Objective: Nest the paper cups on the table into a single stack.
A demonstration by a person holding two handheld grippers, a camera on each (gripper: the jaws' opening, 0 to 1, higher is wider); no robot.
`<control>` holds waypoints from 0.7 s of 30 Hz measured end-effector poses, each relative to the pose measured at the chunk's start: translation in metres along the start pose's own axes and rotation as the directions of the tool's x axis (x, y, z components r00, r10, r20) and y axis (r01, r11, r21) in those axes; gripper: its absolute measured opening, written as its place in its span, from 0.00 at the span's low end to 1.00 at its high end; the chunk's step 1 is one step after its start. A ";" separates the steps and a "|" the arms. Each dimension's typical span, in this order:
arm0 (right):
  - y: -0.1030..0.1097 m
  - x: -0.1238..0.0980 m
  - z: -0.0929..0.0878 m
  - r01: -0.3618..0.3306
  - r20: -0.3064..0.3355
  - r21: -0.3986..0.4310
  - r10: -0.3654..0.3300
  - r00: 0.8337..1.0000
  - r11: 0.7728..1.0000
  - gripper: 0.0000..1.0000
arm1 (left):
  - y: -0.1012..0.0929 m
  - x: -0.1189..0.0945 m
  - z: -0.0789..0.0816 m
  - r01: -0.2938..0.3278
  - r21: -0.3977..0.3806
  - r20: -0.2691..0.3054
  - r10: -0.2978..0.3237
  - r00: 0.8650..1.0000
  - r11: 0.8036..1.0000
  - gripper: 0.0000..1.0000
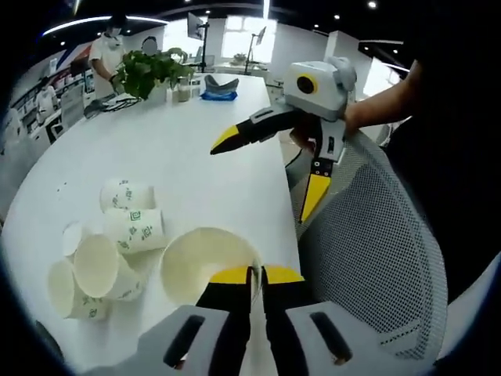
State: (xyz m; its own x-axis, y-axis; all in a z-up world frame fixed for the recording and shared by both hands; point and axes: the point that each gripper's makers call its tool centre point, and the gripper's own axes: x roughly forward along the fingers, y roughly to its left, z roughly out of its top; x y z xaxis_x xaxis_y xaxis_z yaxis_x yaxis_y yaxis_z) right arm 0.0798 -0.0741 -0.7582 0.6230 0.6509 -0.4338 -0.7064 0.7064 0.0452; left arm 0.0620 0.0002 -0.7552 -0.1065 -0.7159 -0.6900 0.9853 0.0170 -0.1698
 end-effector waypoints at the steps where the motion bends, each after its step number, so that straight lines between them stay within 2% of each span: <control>1: 0.001 0.000 0.000 0.000 0.000 0.001 0.000 1.000 1.000 0.91 | 0.000 0.001 -0.001 0.003 -0.001 -0.001 -0.003 1.000 1.000 0.02; 21: 0.000 0.001 -0.002 0.006 -0.013 -0.009 -0.006 1.000 1.000 0.90 | -0.001 0.019 -0.010 0.054 -0.004 -0.036 -0.055 0.998 0.999 0.03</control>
State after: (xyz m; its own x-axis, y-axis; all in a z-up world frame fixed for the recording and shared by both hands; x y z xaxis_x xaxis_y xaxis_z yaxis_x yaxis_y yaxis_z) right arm 0.0796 -0.0744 -0.7606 0.6229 0.6428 -0.4459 -0.7057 0.7077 0.0345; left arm 0.0581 -0.0061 -0.7752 -0.1648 -0.6904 -0.7044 0.9776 -0.0194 -0.2096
